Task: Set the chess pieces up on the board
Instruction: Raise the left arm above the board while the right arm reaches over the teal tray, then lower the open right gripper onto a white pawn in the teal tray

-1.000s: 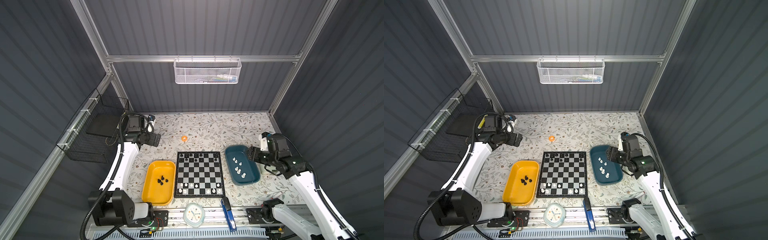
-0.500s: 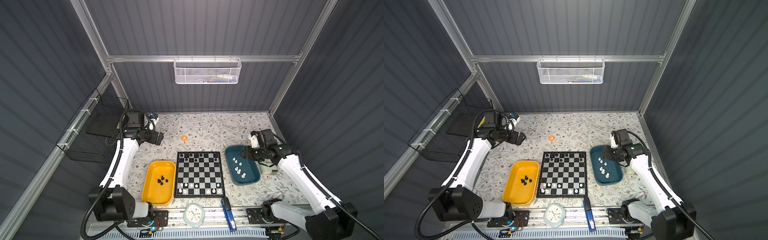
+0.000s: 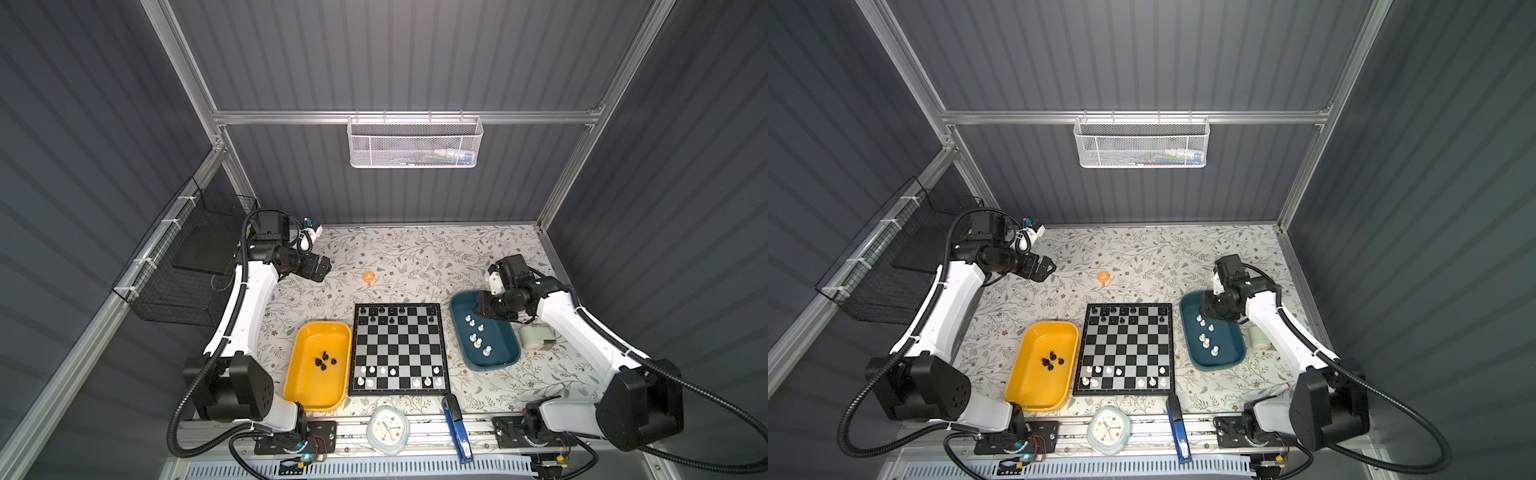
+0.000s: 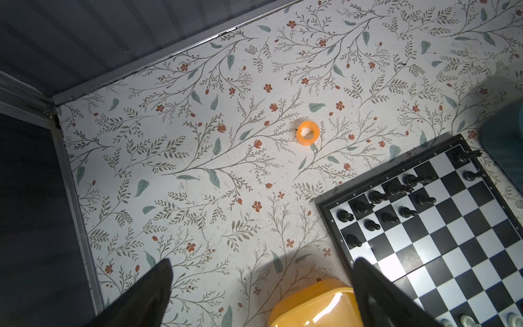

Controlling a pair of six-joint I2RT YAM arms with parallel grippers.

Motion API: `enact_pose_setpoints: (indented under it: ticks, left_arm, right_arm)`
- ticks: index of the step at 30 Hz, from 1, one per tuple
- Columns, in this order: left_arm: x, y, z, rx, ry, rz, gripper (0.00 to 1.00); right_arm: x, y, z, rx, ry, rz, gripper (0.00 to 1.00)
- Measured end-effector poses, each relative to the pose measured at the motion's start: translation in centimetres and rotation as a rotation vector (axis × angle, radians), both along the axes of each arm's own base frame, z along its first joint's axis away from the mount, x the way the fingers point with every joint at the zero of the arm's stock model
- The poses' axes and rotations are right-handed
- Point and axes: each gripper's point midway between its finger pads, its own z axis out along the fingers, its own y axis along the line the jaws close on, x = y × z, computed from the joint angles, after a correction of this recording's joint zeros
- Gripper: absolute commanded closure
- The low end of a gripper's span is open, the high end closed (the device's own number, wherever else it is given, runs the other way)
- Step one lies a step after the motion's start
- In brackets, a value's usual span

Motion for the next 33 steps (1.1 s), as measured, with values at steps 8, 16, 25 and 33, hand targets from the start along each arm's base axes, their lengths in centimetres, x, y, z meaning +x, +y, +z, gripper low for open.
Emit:
enact_pose_setpoints:
  ticks: [8, 16, 25, 33]
  left_arm:
    - [0.2, 0.0, -1.1, -0.002, 0.038, 0.002, 0.00]
    - [0.4, -0.1, -1.9, -0.004, 0.070, 0.000, 0.00]
    - [0.7, -0.3, -2.7, -0.014, 0.098, -0.006, 0.01]
    - [1.1, -0.6, -1.8, -0.032, 0.079, -0.017, 0.01]
  right_arm:
    - [0.7, 0.0, -1.7, -0.030, 0.045, 0.010, 0.60]
    - [1.8, -0.2, -3.3, -0.066, 0.078, 0.011, 0.60]
    - [2.1, -1.8, -3.9, -0.152, 0.077, -0.034, 0.64]
    - [0.8, -2.1, -5.7, -0.149, 0.129, -0.053, 0.69]
